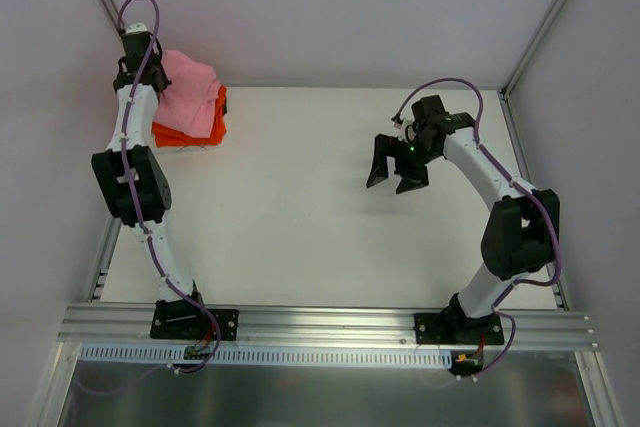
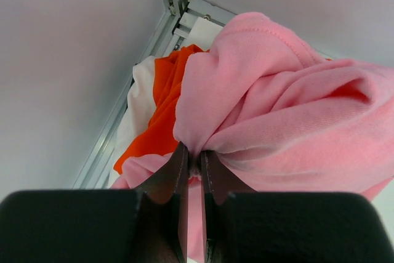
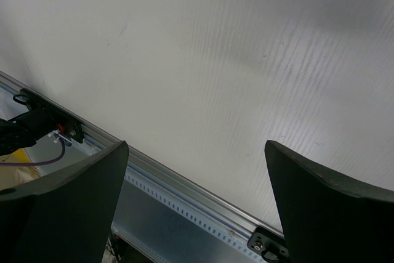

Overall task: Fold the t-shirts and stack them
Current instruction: Put the neatly folded tshirt into the corner of the board with the left arm

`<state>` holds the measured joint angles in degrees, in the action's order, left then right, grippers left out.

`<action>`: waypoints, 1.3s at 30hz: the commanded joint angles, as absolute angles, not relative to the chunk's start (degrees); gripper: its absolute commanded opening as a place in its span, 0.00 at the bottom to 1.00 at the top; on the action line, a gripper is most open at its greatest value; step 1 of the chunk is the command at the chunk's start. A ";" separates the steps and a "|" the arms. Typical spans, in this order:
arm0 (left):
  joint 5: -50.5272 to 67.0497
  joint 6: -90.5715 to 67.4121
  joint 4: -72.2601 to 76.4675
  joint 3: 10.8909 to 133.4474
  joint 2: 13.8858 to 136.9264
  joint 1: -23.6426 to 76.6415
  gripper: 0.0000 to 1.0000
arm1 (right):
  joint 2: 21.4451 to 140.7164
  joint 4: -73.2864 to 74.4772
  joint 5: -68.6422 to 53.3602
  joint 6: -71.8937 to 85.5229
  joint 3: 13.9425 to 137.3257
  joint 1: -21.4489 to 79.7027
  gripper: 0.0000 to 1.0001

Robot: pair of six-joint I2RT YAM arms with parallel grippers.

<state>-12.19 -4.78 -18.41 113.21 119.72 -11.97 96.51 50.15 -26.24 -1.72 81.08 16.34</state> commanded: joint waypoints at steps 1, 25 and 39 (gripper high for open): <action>-14.24 -7.29 -13.98 114.43 115.13 -12.74 0.00 | 96.77 50.80 -27.42 -1.14 83.41 16.08 1.00; -13.44 -10.63 -15.03 112.68 121.90 -14.94 0.10 | 95.10 53.35 -24.87 -0.26 85.17 16.87 1.00; -16.96 -11.86 -15.12 113.29 120.68 -15.12 0.99 | 92.99 53.26 -24.52 -0.18 83.50 17.49 0.99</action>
<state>-14.79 -11.33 -16.88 112.64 123.22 -14.72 96.47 52.38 -24.67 -0.64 83.26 16.93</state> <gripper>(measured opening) 0.985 0.993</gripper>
